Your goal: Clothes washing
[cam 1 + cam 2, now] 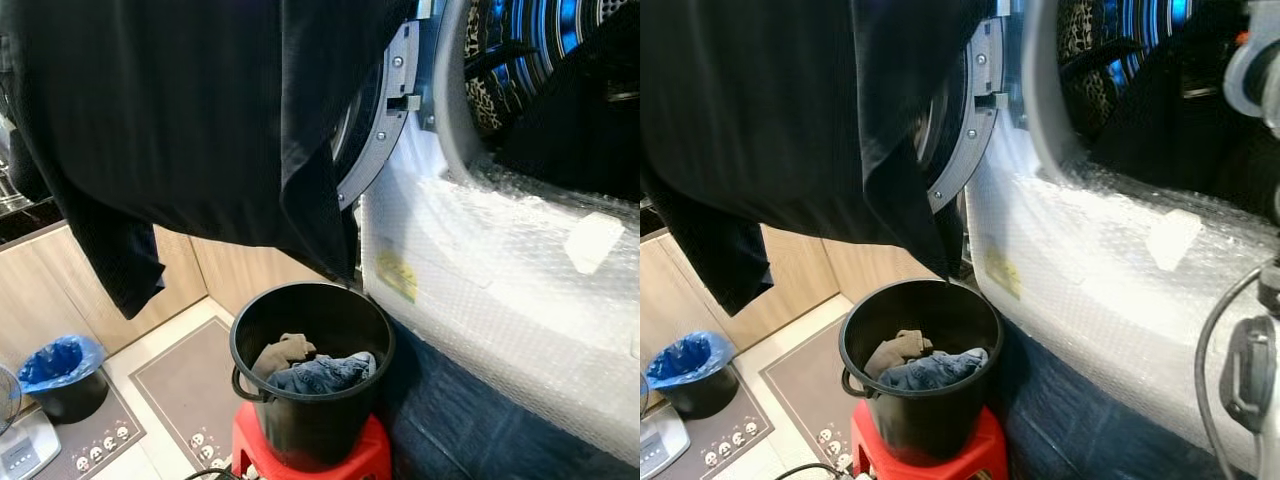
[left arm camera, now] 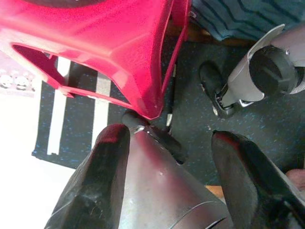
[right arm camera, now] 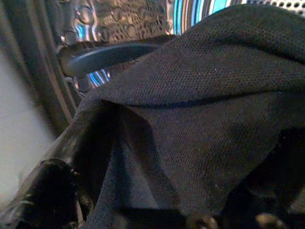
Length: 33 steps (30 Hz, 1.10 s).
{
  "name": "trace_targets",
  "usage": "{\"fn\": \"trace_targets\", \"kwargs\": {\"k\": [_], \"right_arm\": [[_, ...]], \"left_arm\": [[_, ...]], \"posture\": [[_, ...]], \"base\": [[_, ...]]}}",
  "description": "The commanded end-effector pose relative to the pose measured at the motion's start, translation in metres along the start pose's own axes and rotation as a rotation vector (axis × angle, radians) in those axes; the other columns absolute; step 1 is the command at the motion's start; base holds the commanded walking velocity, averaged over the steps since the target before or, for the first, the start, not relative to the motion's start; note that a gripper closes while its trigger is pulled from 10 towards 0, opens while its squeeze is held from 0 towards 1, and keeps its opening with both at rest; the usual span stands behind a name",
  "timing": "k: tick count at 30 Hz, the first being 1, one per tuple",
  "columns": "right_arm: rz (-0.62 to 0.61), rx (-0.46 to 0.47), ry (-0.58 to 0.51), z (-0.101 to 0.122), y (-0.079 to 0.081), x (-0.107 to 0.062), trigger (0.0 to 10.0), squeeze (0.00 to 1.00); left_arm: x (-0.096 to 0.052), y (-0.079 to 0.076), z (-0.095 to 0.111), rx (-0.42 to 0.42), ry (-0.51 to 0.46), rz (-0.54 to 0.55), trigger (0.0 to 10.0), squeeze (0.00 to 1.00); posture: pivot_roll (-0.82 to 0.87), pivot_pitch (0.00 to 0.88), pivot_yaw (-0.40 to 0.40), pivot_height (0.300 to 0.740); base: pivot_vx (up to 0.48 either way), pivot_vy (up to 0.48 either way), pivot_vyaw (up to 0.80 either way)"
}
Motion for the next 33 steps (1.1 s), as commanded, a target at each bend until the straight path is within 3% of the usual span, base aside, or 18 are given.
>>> {"fn": "trace_targets", "kwargs": {"k": [1,9,11,16,18,21,23,25,31,33], "right_arm": [[-0.012,-0.033,-0.040,0.014,0.001,0.000,10.0,0.00],[0.092,-0.276,-0.056,0.006,0.019,0.001,10.0,0.00],[0.115,-0.330,-0.030,-0.010,0.007,-0.011,10.0,0.00],[0.099,-0.354,0.007,-0.022,-0.009,-0.019,10.0,0.00],[0.084,-0.296,0.034,-0.029,-0.023,-0.026,10.0,0.00],[0.074,-0.301,0.031,-0.030,-0.028,-0.029,10.0,0.00],[0.095,-0.246,0.009,-0.030,-0.031,-0.035,10.0,0.00],[0.156,-0.131,-0.042,-0.027,-0.027,-0.044,10.0,0.00],[0.270,-0.293,-0.113,-0.027,0.006,-0.071,10.0,0.00],[0.288,-0.292,-0.132,-0.026,0.010,-0.076,10.0,0.00]], "left_arm": [[-0.002,0.007,-0.008,-0.030,0.015,0.027,10.0,0.00],[-0.005,0.007,-0.027,-0.083,0.036,0.042,10.0,0.00],[-0.006,0.006,-0.032,-0.086,0.045,0.044,10.0,0.00],[-0.006,0.007,-0.032,-0.083,0.047,0.044,10.0,0.00],[-0.006,0.008,-0.030,-0.073,0.048,0.043,10.0,0.00],[-0.006,0.008,-0.029,-0.069,0.046,0.043,10.0,0.00],[-0.005,0.010,-0.026,-0.064,0.044,0.045,10.0,0.00],[-0.005,0.010,-0.024,-0.049,0.043,0.043,10.0,0.00],[-0.005,0.011,-0.021,-0.022,0.047,0.037,10.0,0.00],[-0.005,0.011,-0.021,-0.021,0.048,0.037,10.0,0.00]], "posture": [[-0.13,0.000,-0.017,0.740],[-0.10,0.000,-0.034,0.740],[-0.11,0.000,-0.032,0.740],[-0.13,0.000,-0.017,0.740],[-0.13,0.000,-0.011,0.740],[-0.14,0.000,-0.008,0.740],[-0.15,0.000,0.000,0.740],[-0.15,0.000,0.007,0.740],[-0.17,0.000,0.022,0.740],[-0.18,0.000,0.023,0.740]], "base": [[0.000,0.000,0.00],[0.000,0.000,0.00],[0.000,0.000,0.00],[0.000,0.000,0.00],[0.000,0.000,0.00],[0.000,0.000,0.00],[0.000,0.000,0.00],[0.000,0.000,0.00],[0.000,0.000,0.00],[0.000,0.000,0.00]]}}
Point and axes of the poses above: a point about 5 cm out from each wrist's last joint towards the gripper, its own x axis pointing out of the wrist towards the gripper, its own z axis along the axis of the wrist's last joint, y = z × x, the point moved 6 cm from there along x, pointing out of the wrist towards the gripper, and after that the axes turned 14 degrees about -x, right-handed, at the moved point
